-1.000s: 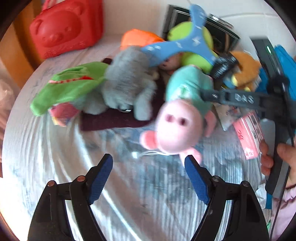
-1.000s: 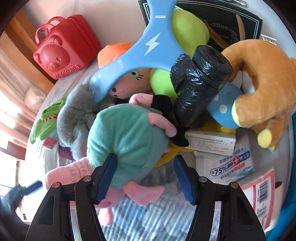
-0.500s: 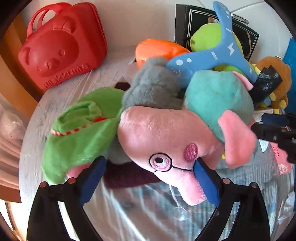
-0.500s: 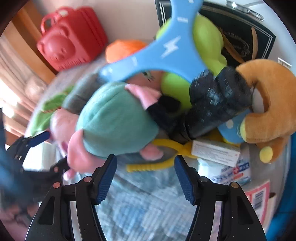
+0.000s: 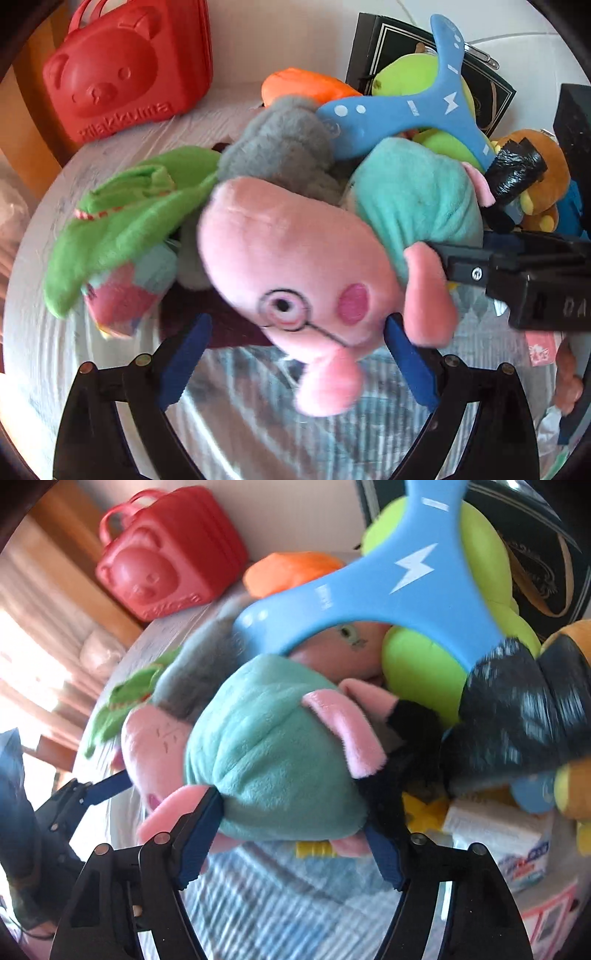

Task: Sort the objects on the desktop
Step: 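Grasp the pink pig plush with the left gripper while the right gripper also grips it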

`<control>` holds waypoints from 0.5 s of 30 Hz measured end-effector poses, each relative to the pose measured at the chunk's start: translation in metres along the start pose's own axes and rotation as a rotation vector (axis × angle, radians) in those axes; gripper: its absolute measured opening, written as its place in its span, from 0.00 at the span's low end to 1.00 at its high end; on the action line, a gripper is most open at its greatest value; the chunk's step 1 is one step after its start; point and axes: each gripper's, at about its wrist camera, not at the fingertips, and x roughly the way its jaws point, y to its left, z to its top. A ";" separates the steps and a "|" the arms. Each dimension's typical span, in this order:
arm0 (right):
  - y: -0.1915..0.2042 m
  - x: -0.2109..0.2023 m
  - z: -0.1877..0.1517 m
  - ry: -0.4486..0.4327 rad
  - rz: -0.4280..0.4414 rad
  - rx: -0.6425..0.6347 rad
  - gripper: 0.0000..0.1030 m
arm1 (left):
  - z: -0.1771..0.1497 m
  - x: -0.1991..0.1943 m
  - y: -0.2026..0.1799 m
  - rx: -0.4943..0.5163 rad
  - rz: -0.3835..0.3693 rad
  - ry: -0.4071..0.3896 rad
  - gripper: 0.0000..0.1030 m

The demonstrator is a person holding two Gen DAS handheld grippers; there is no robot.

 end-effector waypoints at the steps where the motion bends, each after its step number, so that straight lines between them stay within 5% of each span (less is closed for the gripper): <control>1: 0.002 0.000 -0.003 -0.007 -0.007 -0.007 0.72 | -0.001 0.007 -0.005 -0.004 0.005 0.006 0.93; 7: -0.001 0.010 0.006 -0.030 -0.028 -0.021 0.80 | 0.005 0.014 -0.014 0.023 0.006 -0.029 0.71; 15: 0.006 -0.025 -0.012 -0.103 -0.006 -0.023 0.49 | 0.005 -0.026 -0.016 0.085 0.028 -0.110 0.64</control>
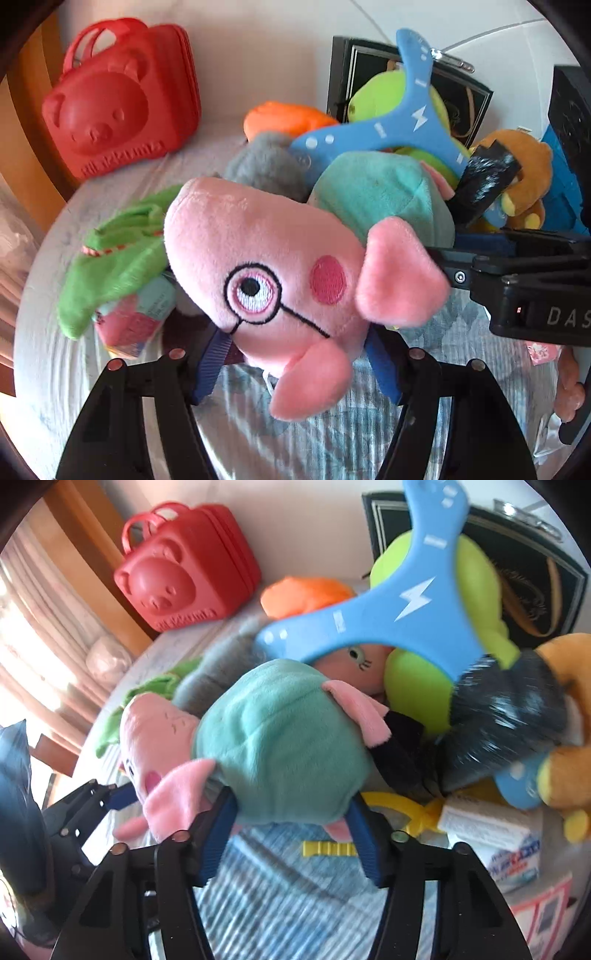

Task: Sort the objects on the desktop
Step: 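Grasp the pink pig plush with the left gripper while the right gripper also grips it, then lift the pink pig plush with both grippers and carry it over the blue crate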

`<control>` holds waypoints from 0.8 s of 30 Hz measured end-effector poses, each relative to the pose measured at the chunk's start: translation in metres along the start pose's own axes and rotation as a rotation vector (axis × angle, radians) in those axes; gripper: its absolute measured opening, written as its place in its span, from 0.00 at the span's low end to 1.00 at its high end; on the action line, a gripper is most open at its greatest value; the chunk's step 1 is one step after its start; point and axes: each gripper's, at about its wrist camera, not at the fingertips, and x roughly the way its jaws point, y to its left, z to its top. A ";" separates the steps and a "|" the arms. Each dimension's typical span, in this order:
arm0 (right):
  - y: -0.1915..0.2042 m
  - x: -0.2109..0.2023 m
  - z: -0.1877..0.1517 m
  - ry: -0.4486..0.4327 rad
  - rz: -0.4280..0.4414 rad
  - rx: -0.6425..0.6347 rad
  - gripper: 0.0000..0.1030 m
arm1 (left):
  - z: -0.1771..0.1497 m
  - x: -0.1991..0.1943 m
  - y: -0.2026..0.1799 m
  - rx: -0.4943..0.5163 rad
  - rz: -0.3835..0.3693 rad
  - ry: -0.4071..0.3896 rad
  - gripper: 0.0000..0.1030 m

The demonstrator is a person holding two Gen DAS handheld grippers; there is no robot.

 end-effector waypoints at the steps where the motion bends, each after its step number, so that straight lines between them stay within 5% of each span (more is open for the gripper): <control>1: 0.001 -0.005 -0.002 -0.005 0.002 0.001 0.39 | 0.001 -0.008 0.001 0.003 0.000 -0.013 0.63; 2: 0.002 -0.009 -0.003 -0.010 -0.003 0.002 0.33 | 0.002 -0.015 0.000 0.008 -0.007 -0.024 0.61; 3: 0.003 -0.016 -0.006 -0.013 0.023 0.007 0.09 | 0.003 -0.022 -0.001 0.017 -0.008 -0.033 0.59; 4: 0.006 -0.019 -0.007 -0.012 0.046 0.013 0.04 | 0.003 -0.030 -0.002 0.028 -0.005 -0.039 0.59; 9: 0.014 -0.034 -0.020 -0.009 0.028 0.039 0.06 | -0.012 -0.026 0.007 0.022 0.034 0.015 0.58; 11: 0.014 -0.032 -0.024 0.002 0.012 0.037 0.13 | -0.021 -0.013 0.016 -0.005 0.033 0.046 0.58; 15: 0.012 -0.020 -0.030 0.023 -0.025 0.026 0.61 | -0.028 0.000 0.029 -0.039 0.046 0.062 0.57; 18: 0.013 -0.006 -0.026 0.031 -0.014 0.008 0.63 | -0.027 0.010 0.039 -0.052 0.070 0.069 0.57; 24: 0.020 0.038 -0.007 0.044 0.011 -0.040 0.90 | -0.020 0.020 0.041 -0.026 0.048 0.045 0.63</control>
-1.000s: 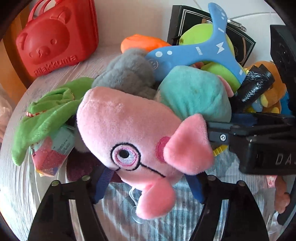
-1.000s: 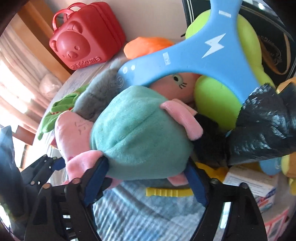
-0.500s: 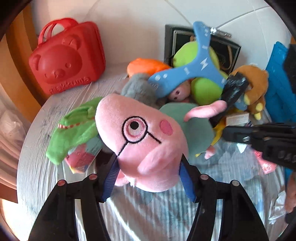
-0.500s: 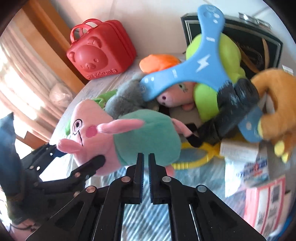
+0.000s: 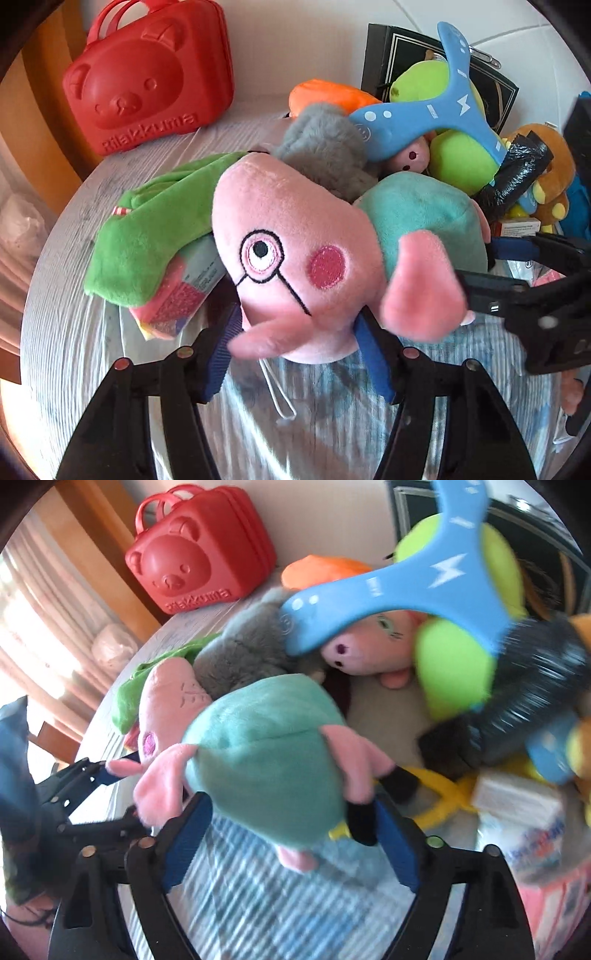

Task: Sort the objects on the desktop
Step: 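Lift the pink pig plush with both grippers and carry it over the blue crate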

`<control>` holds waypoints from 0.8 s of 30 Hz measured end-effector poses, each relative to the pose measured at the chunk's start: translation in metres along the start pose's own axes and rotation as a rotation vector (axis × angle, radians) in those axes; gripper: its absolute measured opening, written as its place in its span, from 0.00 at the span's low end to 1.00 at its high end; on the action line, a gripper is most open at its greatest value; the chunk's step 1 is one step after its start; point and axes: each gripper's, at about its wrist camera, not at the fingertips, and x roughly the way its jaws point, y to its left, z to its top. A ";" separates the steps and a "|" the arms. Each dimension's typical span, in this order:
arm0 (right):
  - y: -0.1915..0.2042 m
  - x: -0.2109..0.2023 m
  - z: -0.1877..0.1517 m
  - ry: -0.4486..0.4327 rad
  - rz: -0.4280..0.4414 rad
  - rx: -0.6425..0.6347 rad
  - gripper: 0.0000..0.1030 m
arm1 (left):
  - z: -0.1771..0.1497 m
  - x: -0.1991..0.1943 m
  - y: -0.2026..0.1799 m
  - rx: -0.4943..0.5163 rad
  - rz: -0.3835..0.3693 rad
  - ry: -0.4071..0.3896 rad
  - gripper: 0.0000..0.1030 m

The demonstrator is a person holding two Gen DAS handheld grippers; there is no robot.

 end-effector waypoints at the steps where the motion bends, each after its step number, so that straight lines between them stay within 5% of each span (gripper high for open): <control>1: 0.001 0.006 0.002 0.003 -0.010 -0.010 0.91 | 0.002 0.002 0.000 -0.001 -0.004 -0.002 0.63; 5: 0.003 0.022 0.009 0.010 0.000 -0.026 0.78 | 0.006 0.001 -0.003 0.007 -0.014 -0.016 0.50; 12: 0.023 -0.027 0.004 -0.083 -0.073 -0.085 0.68 | 0.008 -0.043 -0.015 0.039 -0.024 -0.095 0.32; 24: 0.053 -0.169 -0.036 -0.293 -0.140 -0.082 0.62 | -0.004 -0.168 -0.054 0.108 -0.071 -0.290 0.32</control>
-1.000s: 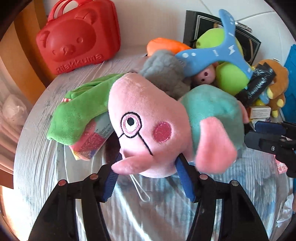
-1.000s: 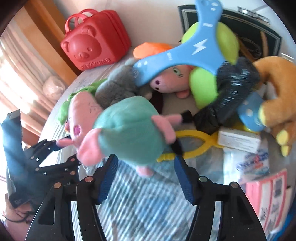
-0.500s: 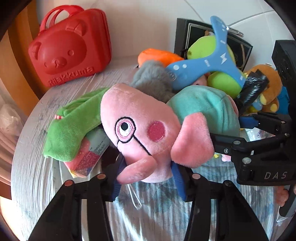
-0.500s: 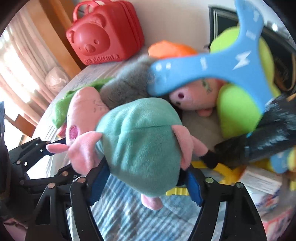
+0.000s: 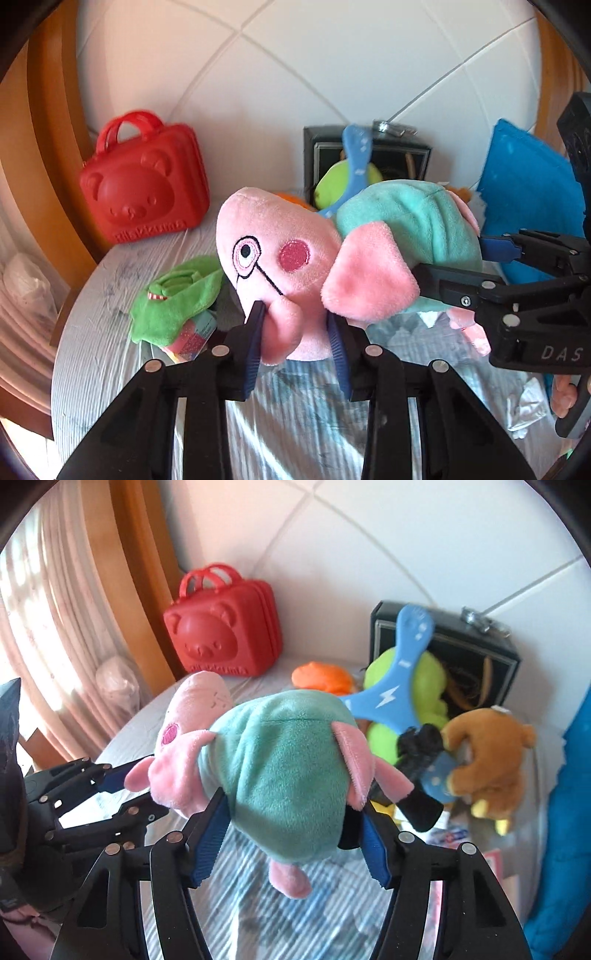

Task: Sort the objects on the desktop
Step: 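Lift the pink pig plush with both grippers and carry it over the blue crate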

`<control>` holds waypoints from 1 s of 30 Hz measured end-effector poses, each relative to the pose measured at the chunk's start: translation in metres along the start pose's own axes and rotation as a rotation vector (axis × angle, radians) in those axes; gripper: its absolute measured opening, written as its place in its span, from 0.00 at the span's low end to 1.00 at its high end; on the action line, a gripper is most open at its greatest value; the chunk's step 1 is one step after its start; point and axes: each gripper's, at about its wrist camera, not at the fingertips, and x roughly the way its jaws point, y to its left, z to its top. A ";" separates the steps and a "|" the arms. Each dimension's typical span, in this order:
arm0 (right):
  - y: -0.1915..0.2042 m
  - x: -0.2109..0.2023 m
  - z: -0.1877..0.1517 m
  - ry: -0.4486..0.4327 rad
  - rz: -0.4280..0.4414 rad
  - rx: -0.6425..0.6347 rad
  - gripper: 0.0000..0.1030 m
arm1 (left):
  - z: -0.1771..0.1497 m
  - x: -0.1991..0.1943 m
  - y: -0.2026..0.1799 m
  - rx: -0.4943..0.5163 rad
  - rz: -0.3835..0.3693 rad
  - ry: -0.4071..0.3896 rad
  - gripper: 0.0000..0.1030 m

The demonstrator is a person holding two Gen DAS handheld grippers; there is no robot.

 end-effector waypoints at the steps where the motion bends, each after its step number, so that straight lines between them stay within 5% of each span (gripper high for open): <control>1: 0.001 -0.015 -0.001 -0.021 -0.010 -0.001 0.62 | 0.004 -0.013 -0.006 0.009 -0.009 -0.025 0.32; 9: -0.020 -0.154 -0.010 -0.232 -0.146 0.059 0.60 | 0.047 -0.099 -0.083 0.119 -0.141 -0.241 0.32; 16: -0.065 -0.303 -0.039 -0.411 -0.374 0.164 0.59 | 0.083 -0.165 -0.201 0.267 -0.380 -0.402 0.32; 24: -0.137 -0.408 -0.107 -0.434 -0.619 0.319 0.58 | 0.075 -0.185 -0.352 0.435 -0.593 -0.382 0.32; 29: -0.183 -0.439 -0.159 -0.393 -0.671 0.444 0.58 | 0.063 -0.171 -0.423 0.533 -0.633 -0.291 0.32; 30: -0.190 -0.442 -0.166 -0.379 -0.676 0.460 0.58 | 0.060 -0.167 -0.433 0.559 -0.626 -0.271 0.24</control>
